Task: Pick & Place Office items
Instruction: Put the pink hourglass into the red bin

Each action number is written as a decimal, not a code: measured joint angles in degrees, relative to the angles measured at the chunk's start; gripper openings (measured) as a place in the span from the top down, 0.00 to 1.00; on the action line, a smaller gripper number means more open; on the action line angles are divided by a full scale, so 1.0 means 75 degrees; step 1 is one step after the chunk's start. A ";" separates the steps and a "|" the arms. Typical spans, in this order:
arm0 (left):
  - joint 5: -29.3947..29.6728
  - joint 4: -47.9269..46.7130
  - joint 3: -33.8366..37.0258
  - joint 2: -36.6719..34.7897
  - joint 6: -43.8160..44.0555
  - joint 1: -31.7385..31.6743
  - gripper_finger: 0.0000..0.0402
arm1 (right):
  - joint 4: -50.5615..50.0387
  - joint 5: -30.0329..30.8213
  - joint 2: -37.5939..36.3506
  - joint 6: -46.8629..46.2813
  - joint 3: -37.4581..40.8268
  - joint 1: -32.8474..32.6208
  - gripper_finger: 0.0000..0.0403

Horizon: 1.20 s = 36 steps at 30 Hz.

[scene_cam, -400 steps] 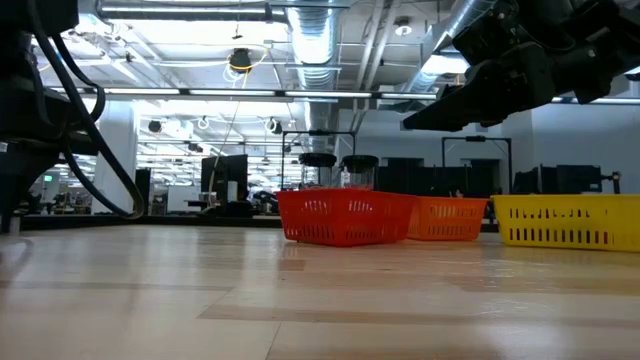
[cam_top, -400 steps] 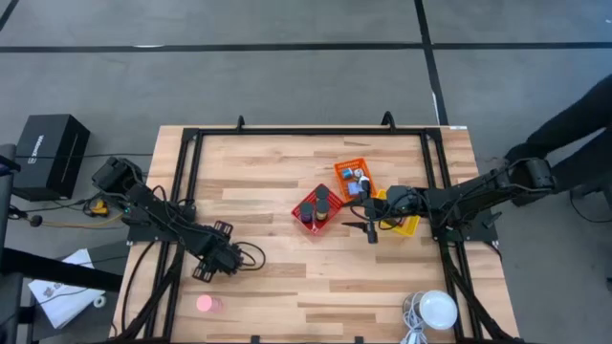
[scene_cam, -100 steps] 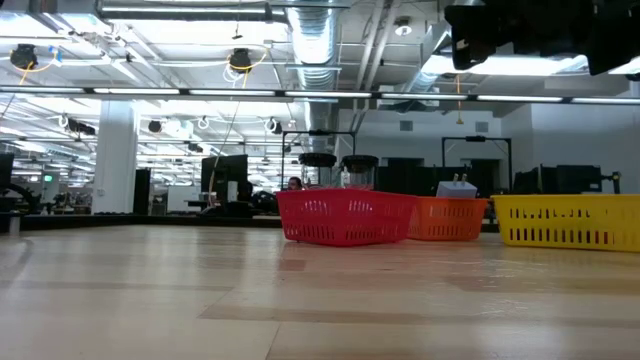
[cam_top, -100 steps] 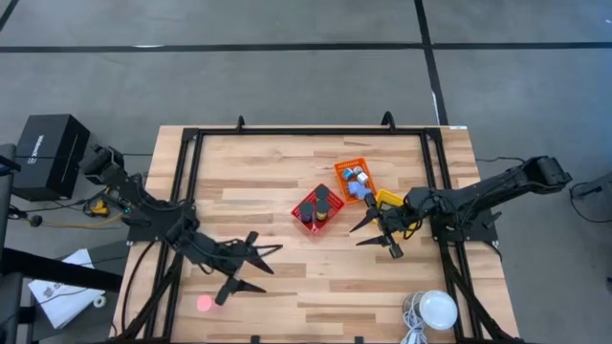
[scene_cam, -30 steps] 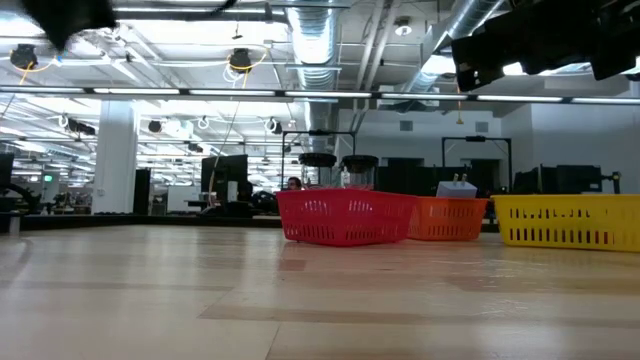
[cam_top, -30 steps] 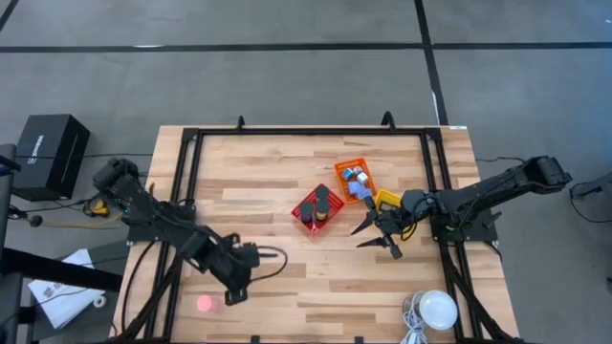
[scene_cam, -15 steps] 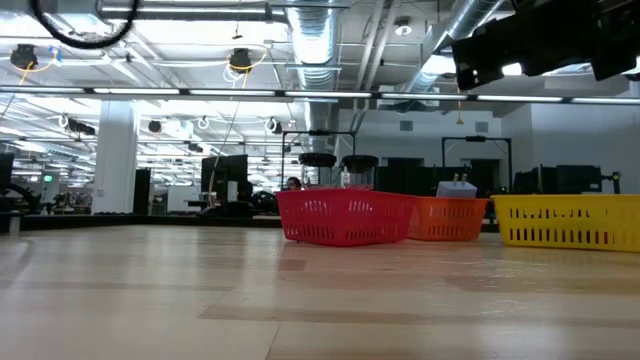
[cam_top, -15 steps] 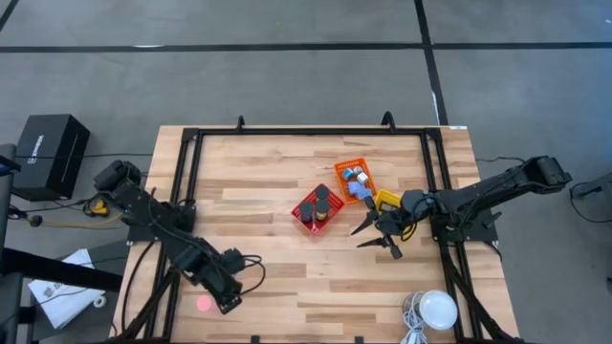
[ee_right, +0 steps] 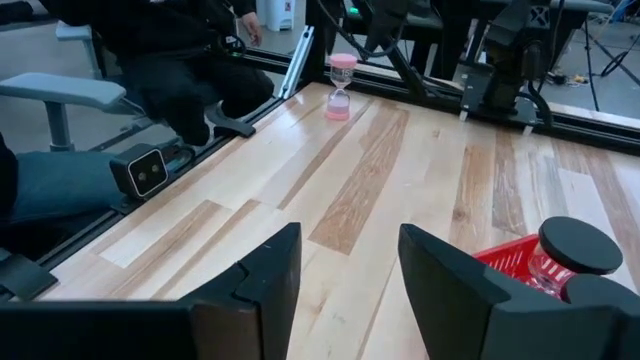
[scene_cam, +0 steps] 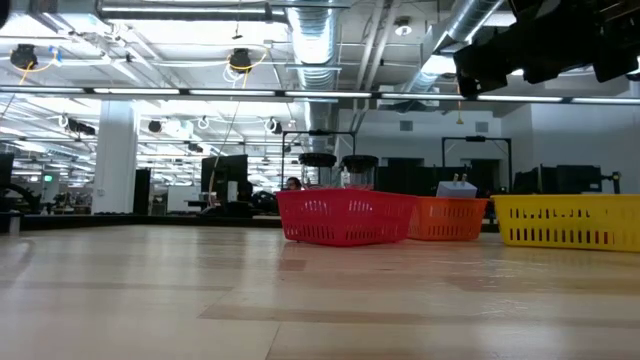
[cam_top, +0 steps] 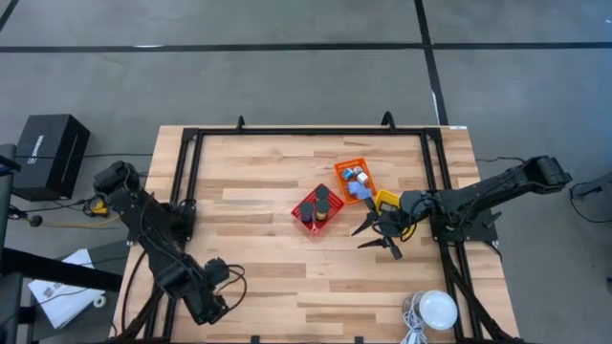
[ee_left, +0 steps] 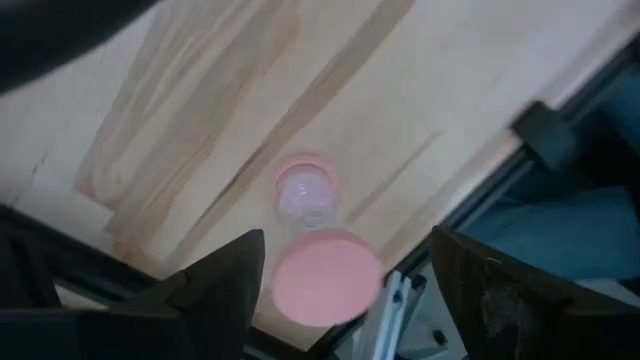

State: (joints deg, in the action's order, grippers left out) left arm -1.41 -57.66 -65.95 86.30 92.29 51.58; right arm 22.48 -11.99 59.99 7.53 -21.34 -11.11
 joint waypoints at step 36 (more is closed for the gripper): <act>-0.0049 0.1024 0.0780 0.0006 0.0417 0.0588 0.32 | 0.0009 0.0000 0.0000 0.0000 0.0000 0.0006 0.61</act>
State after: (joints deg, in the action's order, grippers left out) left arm -1.78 -49.98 -60.10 86.35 95.42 55.99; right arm 22.55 -11.99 59.99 7.53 -21.34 -11.07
